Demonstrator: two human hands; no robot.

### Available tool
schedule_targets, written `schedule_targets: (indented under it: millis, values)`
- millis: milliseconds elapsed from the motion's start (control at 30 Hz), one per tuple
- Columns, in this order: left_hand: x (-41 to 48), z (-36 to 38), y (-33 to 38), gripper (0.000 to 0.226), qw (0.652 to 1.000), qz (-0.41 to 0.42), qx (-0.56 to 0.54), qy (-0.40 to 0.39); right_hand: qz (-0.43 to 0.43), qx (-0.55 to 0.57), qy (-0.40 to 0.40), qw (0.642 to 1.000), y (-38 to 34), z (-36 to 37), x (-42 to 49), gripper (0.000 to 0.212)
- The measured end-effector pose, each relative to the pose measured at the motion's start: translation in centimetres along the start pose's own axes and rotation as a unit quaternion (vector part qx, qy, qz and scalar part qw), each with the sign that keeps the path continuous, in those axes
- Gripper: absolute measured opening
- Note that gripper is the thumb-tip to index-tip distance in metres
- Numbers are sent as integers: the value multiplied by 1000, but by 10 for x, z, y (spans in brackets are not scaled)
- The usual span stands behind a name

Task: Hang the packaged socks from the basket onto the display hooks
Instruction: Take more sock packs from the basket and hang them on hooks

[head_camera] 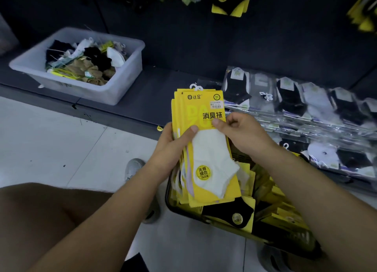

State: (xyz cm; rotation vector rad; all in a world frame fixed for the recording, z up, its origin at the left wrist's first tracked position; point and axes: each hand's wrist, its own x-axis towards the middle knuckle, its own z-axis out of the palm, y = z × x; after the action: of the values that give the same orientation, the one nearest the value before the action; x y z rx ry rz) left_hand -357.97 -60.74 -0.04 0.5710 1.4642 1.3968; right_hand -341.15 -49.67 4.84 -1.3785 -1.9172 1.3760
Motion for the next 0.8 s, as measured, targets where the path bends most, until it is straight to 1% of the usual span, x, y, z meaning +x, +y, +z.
schedule_targets:
  millis: [67, 133, 200, 300, 367, 500, 567, 633, 700, 800]
  values:
    - [6, 3, 27, 81, 1000, 27, 13, 2, -16, 45, 4, 999, -20, -13, 6, 51]
    - [13, 5, 58, 83, 998, 52, 17, -7, -32, 96, 11, 995, -43, -27, 14, 46]
    - [20, 7, 90, 77, 997, 78, 19, -22, -57, 142, 23, 988, -67, -42, 22, 33]
    - [31, 12, 136, 68, 992, 120, 23, -32, -102, 175, 31, 979, -104, -61, 33, 17]
    - [39, 18, 159, 67, 988, 147, 19, -31, -116, 206, 25, 971, -127, -72, 39, 13]
    - [55, 29, 188, 63, 984, 175, -2, -26, -139, 282, 46, 948, -162, -91, 51, 8]
    - [64, 34, 200, 62, 982, 188, 1, -25, -152, 287, 62, 944, -172, -100, 59, 10]
    - [72, 36, 211, 68, 978, 206, 9, -22, -160, 271, 89, 945, -182, -107, 67, 5]
    - [81, 36, 219, 71, 976, 218, 11, -12, -175, 256, 124, 943, -191, -114, 78, 8]
    - [95, 34, 222, 64, 976, 217, -1, -10, -208, 233, 174, 934, -208, -121, 95, 12]
